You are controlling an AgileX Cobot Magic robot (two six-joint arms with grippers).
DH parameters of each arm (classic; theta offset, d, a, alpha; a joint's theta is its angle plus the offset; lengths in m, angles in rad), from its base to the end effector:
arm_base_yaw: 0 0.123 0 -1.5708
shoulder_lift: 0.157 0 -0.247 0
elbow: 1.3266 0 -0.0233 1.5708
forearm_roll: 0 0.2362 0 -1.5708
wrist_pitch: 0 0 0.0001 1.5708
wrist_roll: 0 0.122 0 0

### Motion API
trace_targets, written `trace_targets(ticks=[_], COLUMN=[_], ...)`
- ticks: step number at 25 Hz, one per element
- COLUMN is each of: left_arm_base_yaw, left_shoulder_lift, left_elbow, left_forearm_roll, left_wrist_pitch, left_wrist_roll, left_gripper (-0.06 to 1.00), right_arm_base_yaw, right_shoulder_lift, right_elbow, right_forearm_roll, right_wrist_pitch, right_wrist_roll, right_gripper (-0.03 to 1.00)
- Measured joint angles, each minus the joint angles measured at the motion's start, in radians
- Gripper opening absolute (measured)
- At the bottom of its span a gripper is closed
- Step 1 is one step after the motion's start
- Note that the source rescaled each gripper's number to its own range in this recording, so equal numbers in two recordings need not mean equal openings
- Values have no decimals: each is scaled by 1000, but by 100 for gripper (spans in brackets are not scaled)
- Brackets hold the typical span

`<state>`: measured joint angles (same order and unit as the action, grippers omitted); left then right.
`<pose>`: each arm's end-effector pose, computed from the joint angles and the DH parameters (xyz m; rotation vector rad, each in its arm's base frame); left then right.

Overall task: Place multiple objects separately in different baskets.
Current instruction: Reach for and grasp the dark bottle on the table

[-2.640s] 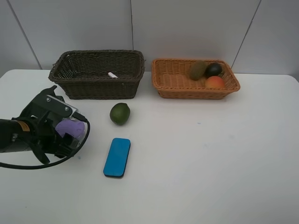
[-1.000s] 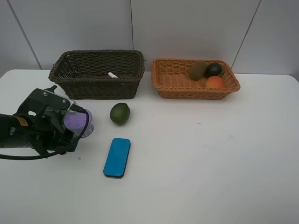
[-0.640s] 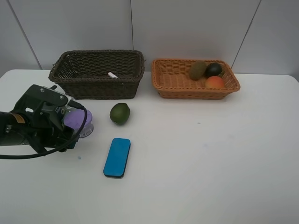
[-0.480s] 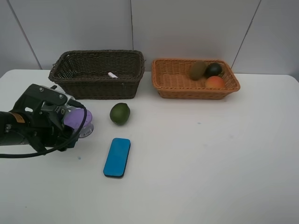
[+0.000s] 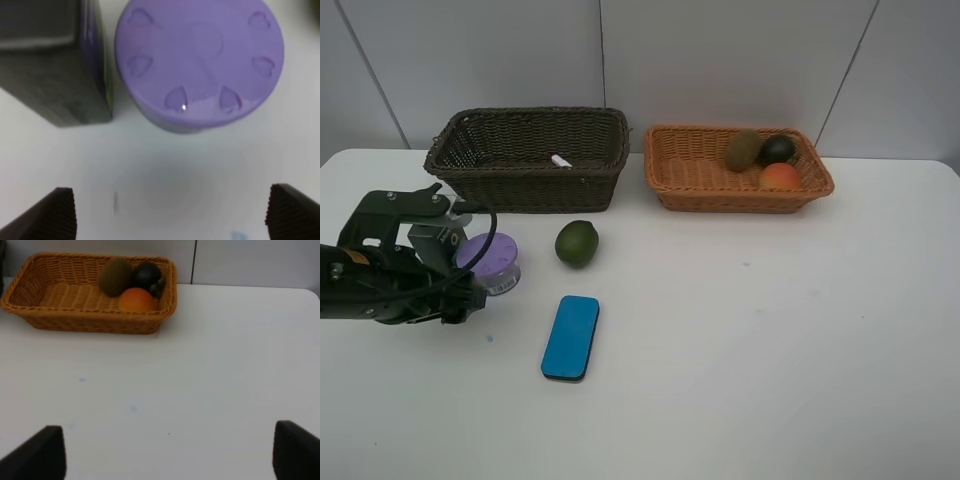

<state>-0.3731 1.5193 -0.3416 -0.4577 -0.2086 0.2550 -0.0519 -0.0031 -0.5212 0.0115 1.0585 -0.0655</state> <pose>0.2191 -0.0738 0.0745 0.1819 2.4663 -0.1312 0.0459 -0.0012 0.2627 -0.0144 2.0182 -0.0609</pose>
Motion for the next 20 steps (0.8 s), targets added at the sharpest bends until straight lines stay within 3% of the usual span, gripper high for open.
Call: trace_targets(ticks=[9,16,20], left_arm_base_yaw=[26,127,182], left_shoulder_lift=[-6,-229,-312], left_elbow=[0,1,-4], left_forearm_roll=[-5,14,71], left_wrist_pitch=[7,55,89], left_wrist_roll=[1,3,3], left_gripper=[100,100,99], right_arm_base_yaw=[0,0,0], right_shoulder_lift=[0,0,0], right_elbow=[0,0,0], right_forearm_roll=[0,0,0], right_wrist_pitch=[0,0,0], right_wrist_roll=[0,0,0], right_gripper=[100,100,100])
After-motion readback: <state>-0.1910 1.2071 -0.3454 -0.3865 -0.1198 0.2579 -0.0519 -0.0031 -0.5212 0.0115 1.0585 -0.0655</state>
